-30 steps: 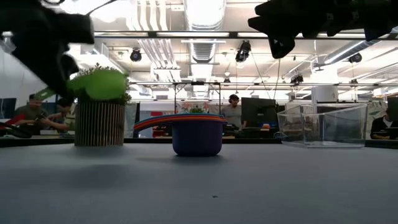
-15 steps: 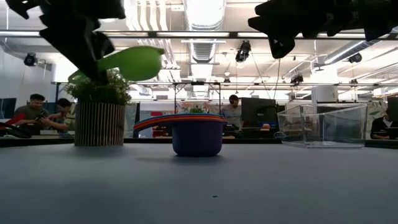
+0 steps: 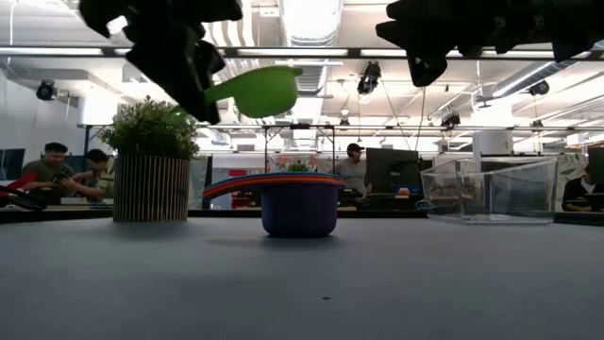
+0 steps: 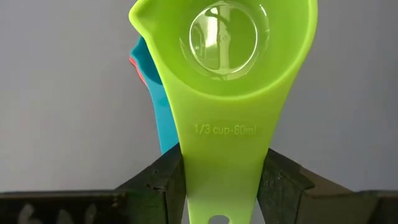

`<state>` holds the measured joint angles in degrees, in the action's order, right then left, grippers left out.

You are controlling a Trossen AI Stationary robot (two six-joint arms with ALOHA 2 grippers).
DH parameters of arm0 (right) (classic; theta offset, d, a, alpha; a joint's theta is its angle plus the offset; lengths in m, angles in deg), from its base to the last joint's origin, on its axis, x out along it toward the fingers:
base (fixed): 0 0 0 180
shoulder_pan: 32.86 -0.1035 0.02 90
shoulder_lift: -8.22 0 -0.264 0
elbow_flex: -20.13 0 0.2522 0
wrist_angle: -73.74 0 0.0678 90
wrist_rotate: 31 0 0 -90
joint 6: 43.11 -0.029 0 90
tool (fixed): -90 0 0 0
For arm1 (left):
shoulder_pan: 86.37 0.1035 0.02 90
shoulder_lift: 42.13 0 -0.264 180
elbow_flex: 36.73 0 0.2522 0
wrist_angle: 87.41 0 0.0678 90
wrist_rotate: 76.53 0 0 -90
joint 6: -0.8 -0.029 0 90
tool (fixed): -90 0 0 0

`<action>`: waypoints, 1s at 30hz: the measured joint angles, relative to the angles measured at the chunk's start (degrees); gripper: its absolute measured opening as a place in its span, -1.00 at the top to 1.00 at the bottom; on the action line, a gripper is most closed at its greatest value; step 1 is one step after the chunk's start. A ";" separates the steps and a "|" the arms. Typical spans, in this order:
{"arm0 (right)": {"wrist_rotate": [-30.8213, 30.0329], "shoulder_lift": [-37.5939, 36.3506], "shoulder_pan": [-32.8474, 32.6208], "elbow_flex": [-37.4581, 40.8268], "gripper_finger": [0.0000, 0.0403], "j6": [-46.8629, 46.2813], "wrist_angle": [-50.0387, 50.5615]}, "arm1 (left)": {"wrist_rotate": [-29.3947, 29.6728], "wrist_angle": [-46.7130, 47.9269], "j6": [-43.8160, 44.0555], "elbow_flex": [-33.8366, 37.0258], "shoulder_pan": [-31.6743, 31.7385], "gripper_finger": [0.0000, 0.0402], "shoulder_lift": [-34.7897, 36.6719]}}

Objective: Nest measuring cups in basket
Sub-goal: Stack the green measuring cup on top of the light blue measuring cup

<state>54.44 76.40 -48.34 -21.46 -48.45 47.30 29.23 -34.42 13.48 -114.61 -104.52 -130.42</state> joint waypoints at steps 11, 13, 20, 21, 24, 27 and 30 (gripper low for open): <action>0.02 0.00 0.00 0.00 0.45 0.42 -0.40 | -2.99 -6.14 -5.02 0.09 4.44 0.32 0.04; 0.02 0.00 0.00 0.00 0.45 0.42 -0.40 | -3.38 -7.09 -5.42 0.09 5.03 0.32 0.04; 0.02 -0.02 0.00 0.00 0.45 0.44 -0.40 | -4.76 -7.72 -6.23 0.13 6.47 0.32 -1.71; 0.04 -0.02 0.00 0.00 0.45 0.44 -0.40 | -4.81 -7.74 -6.23 0.15 6.59 0.32 -2.23; 0.02 -0.02 0.00 0.00 0.45 0.44 -0.40 | -5.14 -7.87 -6.23 0.15 6.81 0.32 -3.74; 0.03 -0.02 0.00 0.00 0.45 0.44 -0.39 | -6.73 -8.27 -6.23 0.15 7.02 0.32 -5.53; 0.03 -0.02 0.00 0.00 0.45 0.45 -0.39 | -7.49 -8.83 -6.23 0.17 7.14 0.32 -6.90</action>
<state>54.47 76.38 -48.34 -21.46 -48.00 46.91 21.74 -43.25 7.26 -114.43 -97.38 -137.32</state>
